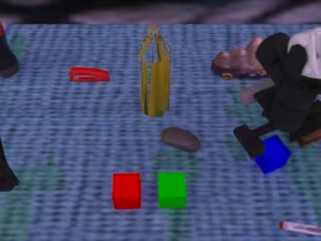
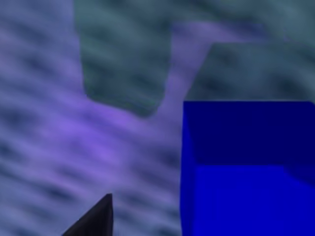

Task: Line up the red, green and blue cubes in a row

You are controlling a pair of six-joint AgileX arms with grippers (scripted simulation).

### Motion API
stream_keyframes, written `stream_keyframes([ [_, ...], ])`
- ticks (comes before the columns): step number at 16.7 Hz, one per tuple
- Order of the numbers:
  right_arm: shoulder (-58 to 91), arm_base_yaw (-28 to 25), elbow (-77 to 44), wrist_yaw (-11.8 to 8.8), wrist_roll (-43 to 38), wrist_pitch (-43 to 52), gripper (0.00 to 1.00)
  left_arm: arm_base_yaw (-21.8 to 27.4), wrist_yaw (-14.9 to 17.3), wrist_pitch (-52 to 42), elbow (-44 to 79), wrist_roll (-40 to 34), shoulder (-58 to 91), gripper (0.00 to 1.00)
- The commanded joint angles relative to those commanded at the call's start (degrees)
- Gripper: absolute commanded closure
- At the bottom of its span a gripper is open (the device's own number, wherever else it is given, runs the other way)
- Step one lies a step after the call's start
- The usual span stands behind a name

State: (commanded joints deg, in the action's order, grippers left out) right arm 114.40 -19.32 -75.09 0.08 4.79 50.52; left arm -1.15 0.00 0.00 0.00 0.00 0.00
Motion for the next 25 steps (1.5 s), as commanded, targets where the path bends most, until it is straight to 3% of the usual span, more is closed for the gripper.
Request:
stream_keyframes([
  [4,3.37,-0.11,4.0,0.02,-0.15,-7.33,0.0,0.0,0.0,0.0,0.0,0.0,0.0,0.0],
  [8,3.67,-0.12,4.31,0.02,-0.16,-7.82,0.0,0.0,0.0,0.0,0.0,0.0,0.0,0.0],
  [21,3.67,-0.12,4.31,0.02,-0.16,-7.82,0.98,0.0,0.0,0.0,0.0,0.0,0.0,0.0],
  [25,3.67,-0.12,4.31,0.02,-0.16,-7.82,1.0,0.0,0.0,0.0,0.0,0.0,0.0,0.0],
])
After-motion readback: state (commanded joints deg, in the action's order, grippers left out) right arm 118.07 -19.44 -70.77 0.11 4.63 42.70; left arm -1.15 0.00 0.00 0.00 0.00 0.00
